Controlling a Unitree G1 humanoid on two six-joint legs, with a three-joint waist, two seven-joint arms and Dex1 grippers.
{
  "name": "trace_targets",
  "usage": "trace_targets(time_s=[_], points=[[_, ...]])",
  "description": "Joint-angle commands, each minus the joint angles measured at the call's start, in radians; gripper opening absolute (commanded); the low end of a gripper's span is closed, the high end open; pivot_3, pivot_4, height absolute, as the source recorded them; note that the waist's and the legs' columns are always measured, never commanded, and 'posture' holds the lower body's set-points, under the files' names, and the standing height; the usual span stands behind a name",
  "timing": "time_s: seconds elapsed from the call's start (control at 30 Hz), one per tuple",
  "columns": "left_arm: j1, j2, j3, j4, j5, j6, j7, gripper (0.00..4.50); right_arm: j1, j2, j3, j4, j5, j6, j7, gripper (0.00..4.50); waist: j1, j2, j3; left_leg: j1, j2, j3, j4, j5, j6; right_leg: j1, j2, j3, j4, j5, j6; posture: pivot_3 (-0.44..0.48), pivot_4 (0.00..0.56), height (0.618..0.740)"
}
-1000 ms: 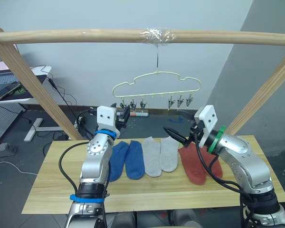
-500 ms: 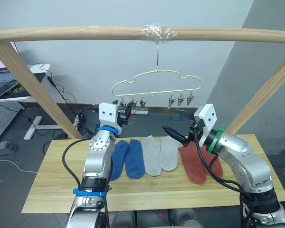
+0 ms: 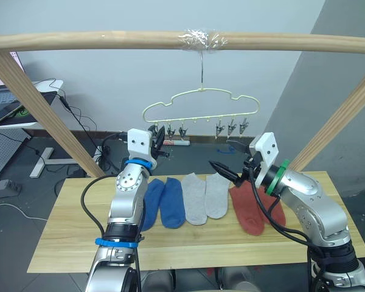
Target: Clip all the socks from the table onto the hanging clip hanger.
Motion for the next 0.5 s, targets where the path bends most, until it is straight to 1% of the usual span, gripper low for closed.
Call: trace_targets(time_s=[0.03,0.07,0.1,0.23,0.37,0.5], points=[[-0.027,0.005,-0.003,-0.028,0.01,-0.038,-0.009,0.29,-0.01,0.0,-0.02,-0.042,0.021,-0.004,-0.005,4.5,0.0,0.0,0.0,0.0,0.0,0.0,0.0,0.0,0.0,0.0,0.0,0.0,0.0,0.0,0.0,-0.194,0.147,0.74],[-0.028,0.006,-0.003,-0.028,0.011,-0.039,-0.009,0.11,-0.005,0.0,-0.022,-0.043,0.021,-0.001,-0.008,4.5,0.0,0.0,0.0,0.0,0.0,0.0,0.0,0.0,0.0,0.0,0.0,0.0,0.0,0.0,0.0,-0.193,0.147,0.74],[-0.027,0.007,-0.004,-0.028,0.014,-0.04,-0.01,0.04,0.004,-0.004,-0.02,-0.045,0.016,0.005,-0.012,4.5,0.0,0.0,0.0,0.0,0.0,0.0,0.0,0.0,0.0,0.0,0.0,0.0,0.0,0.0,0.0,-0.193,0.147,0.74],[-0.021,0.02,-0.011,-0.032,0.034,-0.039,-0.017,0.03,0.081,-0.047,-0.005,-0.011,-0.089,0.017,-0.077,4.5,0.002,0.0,0.0,0.0,0.0,0.0,0.0,0.0,0.0,0.0,0.0,0.0,0.0,0.0,0.0,-0.182,0.143,0.74],[-0.004,0.035,-0.014,-0.044,0.055,-0.021,-0.008,0.03,0.182,-0.086,-0.029,0.114,-0.215,0.034,-0.19,4.5,0.003,0.0,0.0,-0.001,0.0,0.0,0.0,0.0,0.0,0.0,0.0,0.0,0.0,0.0,0.0,-0.172,0.141,0.74],[0.026,0.043,-0.022,-0.068,0.046,0.007,-0.034,0.03,0.185,-0.045,-0.085,0.298,-0.249,0.022,-0.283,4.5,0.0,0.0,0.0,0.0,0.0,0.001,0.001,0.0,0.0,0.0,0.0,0.001,0.001,0.0,0.0,-0.164,0.142,0.74]])
